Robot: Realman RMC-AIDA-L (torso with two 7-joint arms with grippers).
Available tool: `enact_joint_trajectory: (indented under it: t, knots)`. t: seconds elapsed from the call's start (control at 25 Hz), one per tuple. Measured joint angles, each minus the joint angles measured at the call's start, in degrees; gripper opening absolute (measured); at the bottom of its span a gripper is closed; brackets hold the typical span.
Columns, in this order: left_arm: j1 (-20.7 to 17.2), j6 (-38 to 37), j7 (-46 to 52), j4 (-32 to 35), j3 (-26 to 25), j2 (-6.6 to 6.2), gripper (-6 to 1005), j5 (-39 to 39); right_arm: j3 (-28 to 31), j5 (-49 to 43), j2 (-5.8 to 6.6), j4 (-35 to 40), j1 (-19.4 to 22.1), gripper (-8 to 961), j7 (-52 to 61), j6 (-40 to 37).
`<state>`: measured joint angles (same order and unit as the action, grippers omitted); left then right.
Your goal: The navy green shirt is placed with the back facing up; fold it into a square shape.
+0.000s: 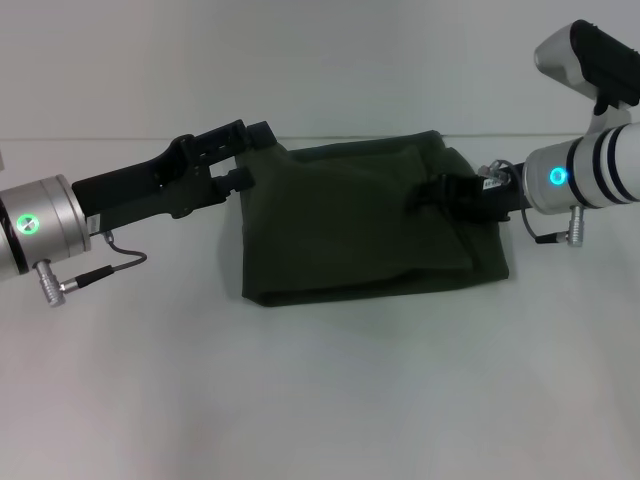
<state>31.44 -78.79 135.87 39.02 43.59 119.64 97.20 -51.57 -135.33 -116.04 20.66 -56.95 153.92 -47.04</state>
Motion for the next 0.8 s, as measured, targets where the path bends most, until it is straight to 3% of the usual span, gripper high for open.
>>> enact_joint_trajectory:
  t: [0.12,0.2,0.44,0.8]
  knots:
    - [0.1,0.1,0.0,0.0,0.0,0.0,873,0.0,-0.1,-0.1,0.23,0.0,0.0,791,0.0,-0.1]
    - [0.2,0.2,0.0,0.0,0.0,-0.01,874,0.0,-0.1,-0.1,0.26,0.0,0.1,566,0.0,0.0]
    - [0.2,0.6,0.0,0.0,0.0,0.01,874,0.0,-0.2,-0.1,0.29,0.0,0.1,314,0.0,0.3]
    - [0.2,0.6,0.0,0.0,-0.9,0.07,874,0.0,0.1,0.1,0.3,0.6,0.1,101,-0.7,0.2]
